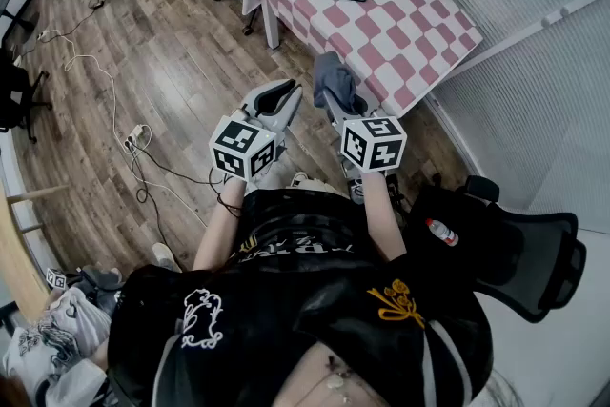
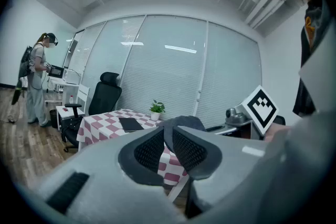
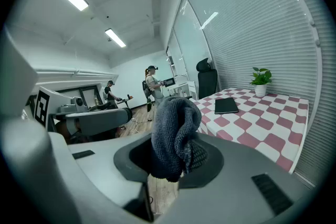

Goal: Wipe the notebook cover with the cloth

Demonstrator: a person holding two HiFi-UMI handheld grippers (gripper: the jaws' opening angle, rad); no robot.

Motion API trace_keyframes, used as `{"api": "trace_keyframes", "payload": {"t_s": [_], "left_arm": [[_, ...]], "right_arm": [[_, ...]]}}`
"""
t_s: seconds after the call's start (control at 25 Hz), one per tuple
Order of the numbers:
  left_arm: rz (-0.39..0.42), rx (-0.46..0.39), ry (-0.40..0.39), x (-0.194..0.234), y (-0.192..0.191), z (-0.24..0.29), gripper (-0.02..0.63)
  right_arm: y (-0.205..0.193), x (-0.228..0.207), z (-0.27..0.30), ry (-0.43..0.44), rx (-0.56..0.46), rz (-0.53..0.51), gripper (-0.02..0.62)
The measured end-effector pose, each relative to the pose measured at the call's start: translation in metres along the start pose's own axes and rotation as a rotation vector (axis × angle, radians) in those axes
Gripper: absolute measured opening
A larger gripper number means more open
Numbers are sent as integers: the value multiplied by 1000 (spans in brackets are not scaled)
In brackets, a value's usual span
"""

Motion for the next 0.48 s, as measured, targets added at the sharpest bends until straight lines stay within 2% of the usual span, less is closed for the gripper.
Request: {"api": "trace_keyframes", "payload": {"t_s": [0.48], "left_arm": [[3,11,-6,-11,-4,9,61]], "right_arm": [[0,-11,-6,9,-29,21,87]]}}
Point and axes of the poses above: the fingertips, and each gripper's own axes: z forward along the fingers, x to its left, y out of its top, the point moved 2 cm from there along -z, backward along the fingers, and after that the axes turned 2 degrees about -y, right-handed, at the moved point
